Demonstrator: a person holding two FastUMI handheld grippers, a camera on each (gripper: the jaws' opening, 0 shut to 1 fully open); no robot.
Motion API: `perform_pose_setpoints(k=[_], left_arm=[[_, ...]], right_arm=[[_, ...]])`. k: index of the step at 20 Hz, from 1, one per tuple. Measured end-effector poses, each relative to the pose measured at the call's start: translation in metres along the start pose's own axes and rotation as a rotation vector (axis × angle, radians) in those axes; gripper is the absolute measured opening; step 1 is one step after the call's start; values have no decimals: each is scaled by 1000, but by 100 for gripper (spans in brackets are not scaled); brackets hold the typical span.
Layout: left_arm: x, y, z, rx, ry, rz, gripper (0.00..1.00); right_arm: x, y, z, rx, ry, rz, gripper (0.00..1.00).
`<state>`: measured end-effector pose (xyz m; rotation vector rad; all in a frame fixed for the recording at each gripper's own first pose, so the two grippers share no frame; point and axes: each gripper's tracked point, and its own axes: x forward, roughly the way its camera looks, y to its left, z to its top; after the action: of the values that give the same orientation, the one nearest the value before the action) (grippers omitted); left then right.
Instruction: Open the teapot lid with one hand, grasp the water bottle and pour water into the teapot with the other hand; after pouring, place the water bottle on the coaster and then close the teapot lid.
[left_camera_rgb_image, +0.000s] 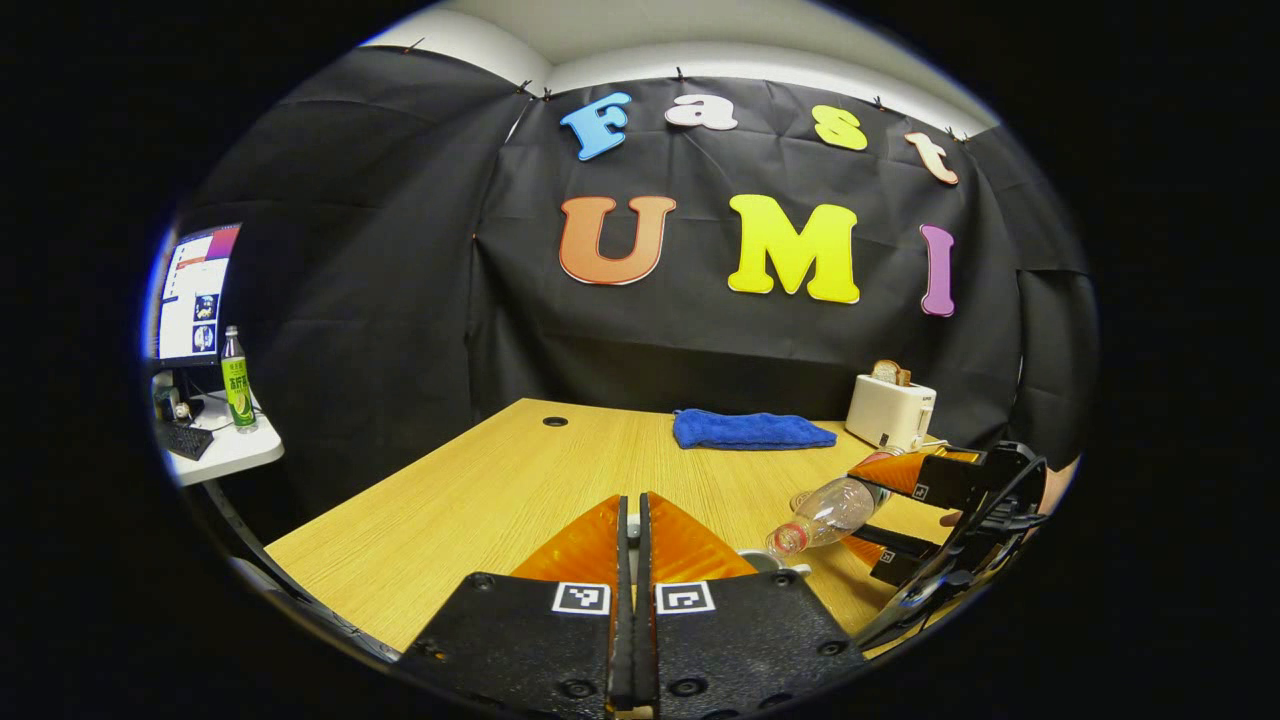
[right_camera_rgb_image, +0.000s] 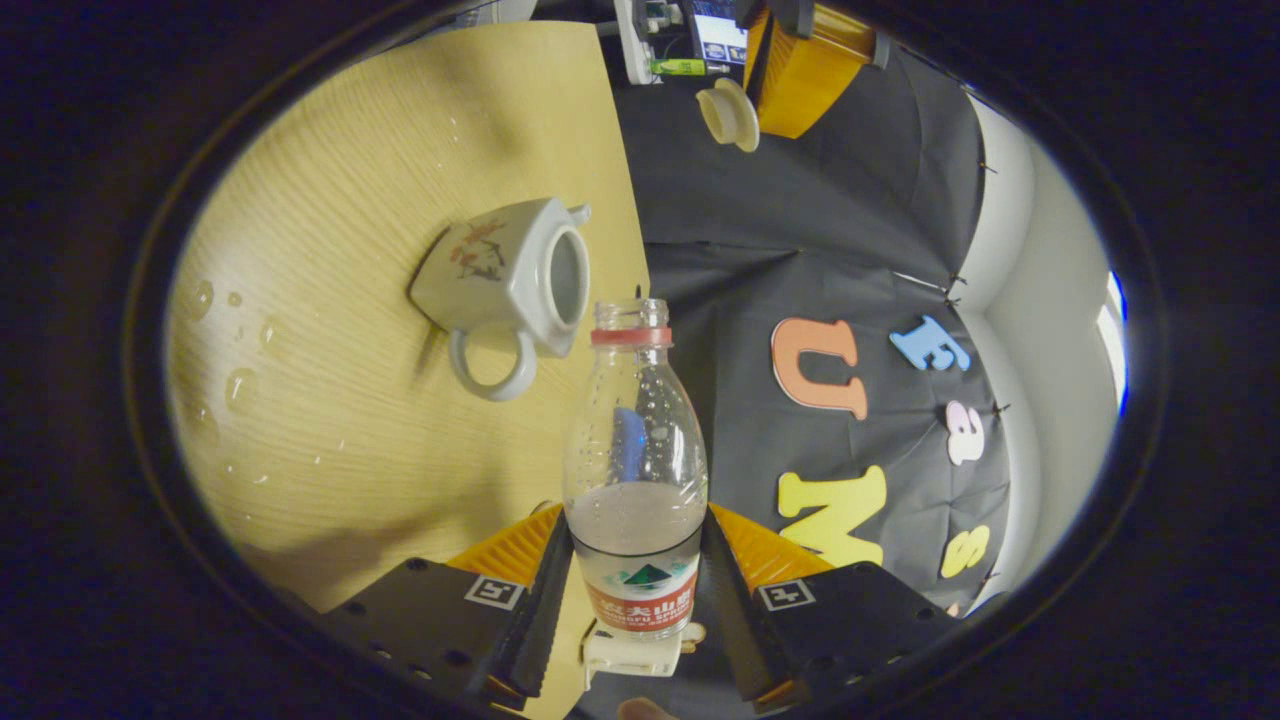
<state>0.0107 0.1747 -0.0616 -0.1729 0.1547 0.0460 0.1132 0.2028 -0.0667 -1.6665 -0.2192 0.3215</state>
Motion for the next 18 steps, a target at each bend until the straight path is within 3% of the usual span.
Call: perform_pose_setpoints(k=[18], left_arm=[[-5,8,3,-1,0,11,3]], right_arm=[[4,-15,8,-178,-27,-52,70]])
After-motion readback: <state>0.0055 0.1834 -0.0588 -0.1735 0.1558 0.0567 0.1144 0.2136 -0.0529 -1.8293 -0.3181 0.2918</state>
